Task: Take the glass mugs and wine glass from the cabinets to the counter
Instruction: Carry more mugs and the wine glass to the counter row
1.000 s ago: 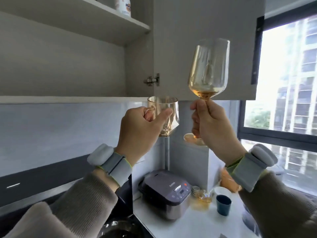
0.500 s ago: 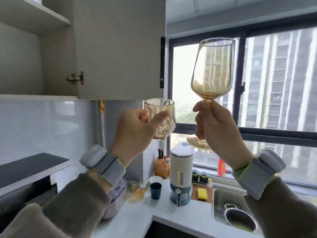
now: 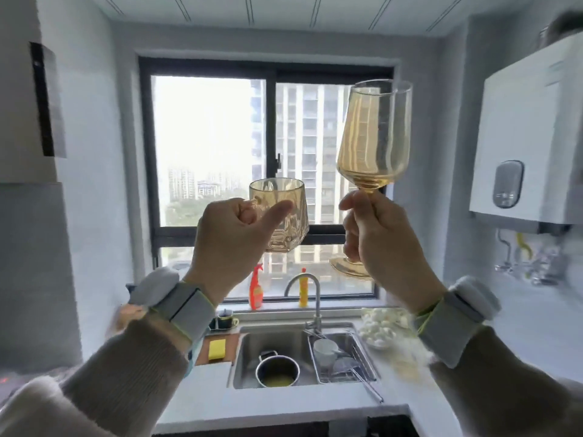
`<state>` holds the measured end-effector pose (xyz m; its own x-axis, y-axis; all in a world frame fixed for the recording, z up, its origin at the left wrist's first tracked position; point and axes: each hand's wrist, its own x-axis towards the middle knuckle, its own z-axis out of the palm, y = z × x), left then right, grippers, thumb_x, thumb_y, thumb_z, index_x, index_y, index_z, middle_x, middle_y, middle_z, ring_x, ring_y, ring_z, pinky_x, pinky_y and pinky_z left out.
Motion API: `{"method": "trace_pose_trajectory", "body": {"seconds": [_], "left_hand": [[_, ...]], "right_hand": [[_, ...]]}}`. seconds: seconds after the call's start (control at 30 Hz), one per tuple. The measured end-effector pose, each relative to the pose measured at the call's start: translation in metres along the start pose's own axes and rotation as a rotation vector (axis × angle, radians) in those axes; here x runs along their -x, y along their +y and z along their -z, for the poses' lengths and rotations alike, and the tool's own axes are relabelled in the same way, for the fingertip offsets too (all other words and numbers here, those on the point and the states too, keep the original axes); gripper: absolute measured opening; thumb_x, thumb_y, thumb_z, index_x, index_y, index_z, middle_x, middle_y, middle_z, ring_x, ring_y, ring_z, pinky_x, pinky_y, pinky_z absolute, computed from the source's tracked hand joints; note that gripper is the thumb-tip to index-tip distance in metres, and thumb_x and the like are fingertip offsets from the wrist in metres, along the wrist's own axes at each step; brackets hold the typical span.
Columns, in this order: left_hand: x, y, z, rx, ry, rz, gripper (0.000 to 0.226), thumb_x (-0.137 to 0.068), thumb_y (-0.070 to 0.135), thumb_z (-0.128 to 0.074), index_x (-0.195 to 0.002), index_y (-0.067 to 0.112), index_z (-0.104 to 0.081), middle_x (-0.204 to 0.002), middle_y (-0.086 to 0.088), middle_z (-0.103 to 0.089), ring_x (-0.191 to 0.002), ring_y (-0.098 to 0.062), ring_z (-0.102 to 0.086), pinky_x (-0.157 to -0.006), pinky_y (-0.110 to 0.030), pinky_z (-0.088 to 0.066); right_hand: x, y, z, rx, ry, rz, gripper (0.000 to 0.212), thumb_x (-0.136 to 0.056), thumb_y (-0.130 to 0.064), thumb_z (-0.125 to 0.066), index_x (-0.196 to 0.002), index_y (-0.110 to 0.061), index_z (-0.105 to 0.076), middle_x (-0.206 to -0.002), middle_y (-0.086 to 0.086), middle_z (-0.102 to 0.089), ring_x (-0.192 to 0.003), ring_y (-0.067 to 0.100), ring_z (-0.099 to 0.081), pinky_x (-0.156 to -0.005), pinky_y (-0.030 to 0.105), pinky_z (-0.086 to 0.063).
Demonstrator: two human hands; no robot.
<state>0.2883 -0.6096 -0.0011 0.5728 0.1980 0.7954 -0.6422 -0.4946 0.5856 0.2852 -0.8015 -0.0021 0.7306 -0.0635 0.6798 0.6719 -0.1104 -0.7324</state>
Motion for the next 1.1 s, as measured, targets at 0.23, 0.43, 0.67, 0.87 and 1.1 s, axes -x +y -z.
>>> {"method": "trace_pose_trajectory", "body": {"seconds": [0.23,0.43,0.67,0.87,1.1], "left_hand": [[0.024,0.046,-0.138,0.187,-0.094,-0.003,0.068,-0.074,0.056,-0.082,-0.052,0.009,-0.038,-0.053,-0.032,-0.049,-0.055,-0.048,-0.062,-0.062,-0.054,-0.058],[0.075,0.103,-0.273,0.371,-0.290,0.011,0.066,-0.065,0.067,-0.078,-0.048,0.018,-0.037,-0.048,-0.024,-0.045,-0.054,-0.051,-0.057,-0.059,-0.059,-0.058],[0.136,0.164,-0.385,0.589,-0.511,0.007,0.069,-0.063,0.070,-0.075,-0.047,0.018,-0.032,-0.050,-0.012,-0.041,-0.047,-0.034,-0.042,-0.052,-0.038,-0.039],[0.187,0.219,-0.471,0.759,-0.690,-0.002,0.069,-0.075,0.052,-0.082,-0.047,0.021,-0.027,-0.045,-0.010,-0.041,-0.044,-0.035,-0.054,-0.055,-0.037,-0.043],[0.232,0.274,-0.539,0.906,-0.871,-0.054,0.066,-0.075,0.058,-0.078,-0.051,0.021,-0.028,-0.056,-0.034,-0.049,-0.061,-0.050,-0.064,-0.050,-0.039,-0.042]], "right_hand": [[0.019,0.007,0.136,0.183,0.132,0.014,0.033,-0.111,-0.025,-0.038,-0.085,-0.021,-0.059,-0.050,-0.014,-0.045,-0.046,0.010,-0.038,-0.052,0.034,-0.036],[0.061,0.015,0.268,0.454,0.313,0.008,0.031,-0.110,-0.032,-0.039,-0.087,-0.030,-0.059,-0.057,-0.020,-0.052,-0.059,0.013,-0.049,-0.062,0.034,-0.043],[0.111,0.004,0.371,0.651,0.479,-0.056,0.029,-0.107,-0.038,-0.037,-0.088,-0.030,-0.057,-0.055,-0.022,-0.053,-0.059,0.014,-0.050,-0.065,0.037,-0.045],[0.151,-0.001,0.442,0.782,0.637,-0.114,0.029,-0.102,-0.043,-0.038,-0.085,-0.029,-0.057,-0.053,-0.018,-0.048,-0.052,0.008,-0.044,-0.063,0.037,-0.040],[0.187,-0.014,0.504,0.957,0.834,-0.178,0.031,-0.107,-0.042,-0.037,-0.087,-0.031,-0.057,-0.054,-0.021,-0.048,-0.050,0.007,-0.043,-0.062,0.036,-0.040]]}}
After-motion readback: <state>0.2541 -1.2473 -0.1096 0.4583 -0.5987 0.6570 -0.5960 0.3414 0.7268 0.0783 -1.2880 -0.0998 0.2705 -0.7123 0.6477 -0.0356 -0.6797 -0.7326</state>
